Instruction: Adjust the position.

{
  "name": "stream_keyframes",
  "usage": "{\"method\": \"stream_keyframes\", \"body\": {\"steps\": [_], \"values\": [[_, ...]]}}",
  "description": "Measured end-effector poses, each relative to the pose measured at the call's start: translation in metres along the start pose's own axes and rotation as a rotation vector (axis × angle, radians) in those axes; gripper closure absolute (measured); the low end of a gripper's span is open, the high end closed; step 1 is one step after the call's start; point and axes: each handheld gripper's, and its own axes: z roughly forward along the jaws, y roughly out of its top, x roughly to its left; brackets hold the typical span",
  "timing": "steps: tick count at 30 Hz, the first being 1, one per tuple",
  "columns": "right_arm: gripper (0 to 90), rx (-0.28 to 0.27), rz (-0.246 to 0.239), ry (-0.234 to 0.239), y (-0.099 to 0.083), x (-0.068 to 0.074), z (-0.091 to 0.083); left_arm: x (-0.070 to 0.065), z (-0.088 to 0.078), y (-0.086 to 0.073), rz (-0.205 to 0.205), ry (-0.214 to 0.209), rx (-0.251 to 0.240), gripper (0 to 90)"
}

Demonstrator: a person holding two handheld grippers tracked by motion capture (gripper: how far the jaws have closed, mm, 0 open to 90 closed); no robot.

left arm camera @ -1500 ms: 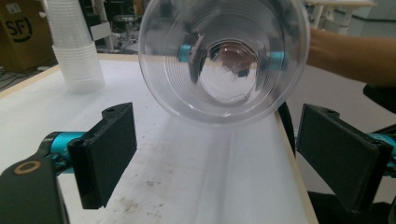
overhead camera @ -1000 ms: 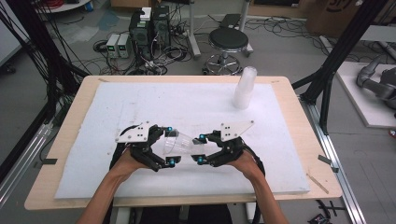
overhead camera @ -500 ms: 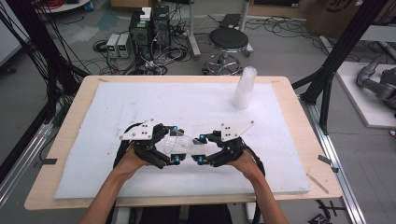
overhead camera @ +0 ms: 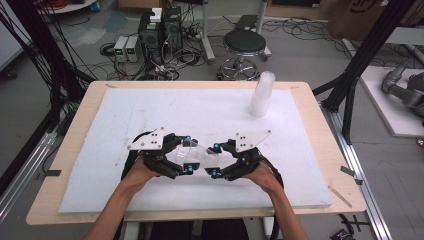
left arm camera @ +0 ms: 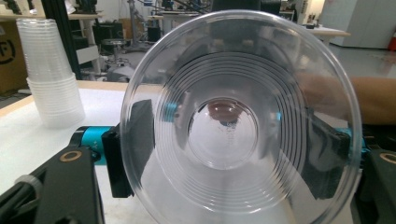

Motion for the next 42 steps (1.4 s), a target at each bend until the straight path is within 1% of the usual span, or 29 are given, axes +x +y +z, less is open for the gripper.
{"method": "stream_keyframes", "body": {"steps": [1,2,3,4,7,9,11,13,14,15,17,18,19,20,21,22,23,25,27,28,30,32,34,35,36,38,41,42], "values": [[16.6,0.007,0.005,-0.025,0.0,0.0,0.001,0.0,-0.001,0.0,0.004,0.001,0.005,27.6],[16.6,0.022,-0.002,-0.027,0.001,0.001,0.001,0.0,-0.001,0.0,0.005,0.0,0.007,27.6],[16.4,0.024,-0.01,-0.017,0.001,0.001,0.002,0.0,-0.001,0.0,0.007,0.0,0.007,27.6],[15.1,0.02,-0.009,-0.017,0.001,0.001,0.002,0.0,-0.002,0.0,0.006,0.002,0.003,27.6],[14.3,0.03,-0.011,-0.032,0.002,0.001,0.002,0.0,-0.003,0.001,0.008,0.009,0.011,27.7],[14.3,0.034,-0.002,-0.051,0.0,0.002,0.001,0.001,-0.005,0.001,0.013,0.016,0.029,27.6],[14.3,0.04,0.006,-0.088,-0.002,0.001,-0.002,0.002,-0.008,0.003,0.015,0.028,0.052,27.6],[14.3,0.037,0.018,-0.147,-0.006,0.0,-0.006,0.005,-0.011,0.005,0.01,0.047,0.089,27.6],[14.3,0.044,0.033,-0.174,-0.009,-0.001,-0.008,0.007,-0.012,0.007,0.008,0.057,0.111,27.6],[14.4,0.044,0.041,-0.212,-0.012,-0.001,-0.011,0.009,-0.013,0.008,0.003,0.064,0.133,27.6],[14.4,0.045,0.063,-0.262,-0.019,-0.002,-0.017,0.014,-0.015,0.012,-0.004,0.074,0.176,27.7],[14.4,0.047,0.084,-0.289,-0.022,-0.002,-0.02,0.017,-0.016,0.015,-0.001,0.082,0.211,27.7],[14.4,0.048,0.098,-0.332,-0.026,-0.002,-0.023,0.019,-0.016,0.016,0.006,0.083,0.234,27.7],[14.4,0.045,0.111,-0.349,-0.028,-0.003,-0.025,0.021,-0.016,0.018,0.003,0.087,0.265,27.7],[14.4,0.045,0.129,-0.379,-0.032,-0.003,-0.028,0.024,-0.015,0.019,0.003,0.087,0.296,27.5],[14.5,0.049,0.151,-0.42,-0.035,-0.002,-0.03,0.028,-0.015,0.022,0.01,0.092,0.338,27.5],[14.5,0.051,0.163,-0.45,-0.039,-0.002,-0.033,0.031,-0.014,0.024,0.023,0.098,0.381,27.5],[14.5,0.059,0.193,-0.512,-0.048,-0.001,-0.038,0.037,-0.012,0.028,0.033,0.099,0.44,27.6],[14.5,0.061,0.228,-0.555,-0.056,-0.001,-0.044,0.044,-0.01,0.033,0.037,0.099,0.49,27.6],[14.5,0.058,0.233,-0.586,-0.059,-0.001,-0.047,0.047,-0.009,0.034,0.036,0.101,0.508,27.6],[14.5,0.056,0.253,-0.631,-0.064,0.0,-0.054,0.053,-0.006,0.037,0.038,0.099,0.55,27.7],[14.5,0.075,0.255,-0.679,-0.069,0.0,-0.06,0.06,-0.003,0.038,0.044,0.077,0.591,28.5],[14.5,0.088,0.261,-0.709,-0.074,0.001,-0.065,0.065,0.001,0.039,0.046,0.082,0.633,30.4],[14.7,0.091,0.27,-0.719,-0.077,0.002,-0.068,0.068,0.002,0.039,0.049,0.076,0.655,30.3],[14.7,0.093,0.275,-0.728,-0.08,0.003,-0.07,0.071,0.004,0.04,0.05,0.071,0.667,30.3],[14.7,0.102,0.285,-0.748,-0.086,0.004,-0.074,0.074,0.007,0.042,0.047,0.064,0.677,30.3],[14.7,0.102,0.308,-0.766,-0.094,0.004,-0.079,0.075,0.009,0.045,0.044,0.061,0.663,30.8],[14.8,0.101,0.315,-0.766,-0.095,0.004,-0.08,0.075,0.01,0.046,0.052,0.058,0.666,30.8]]}}
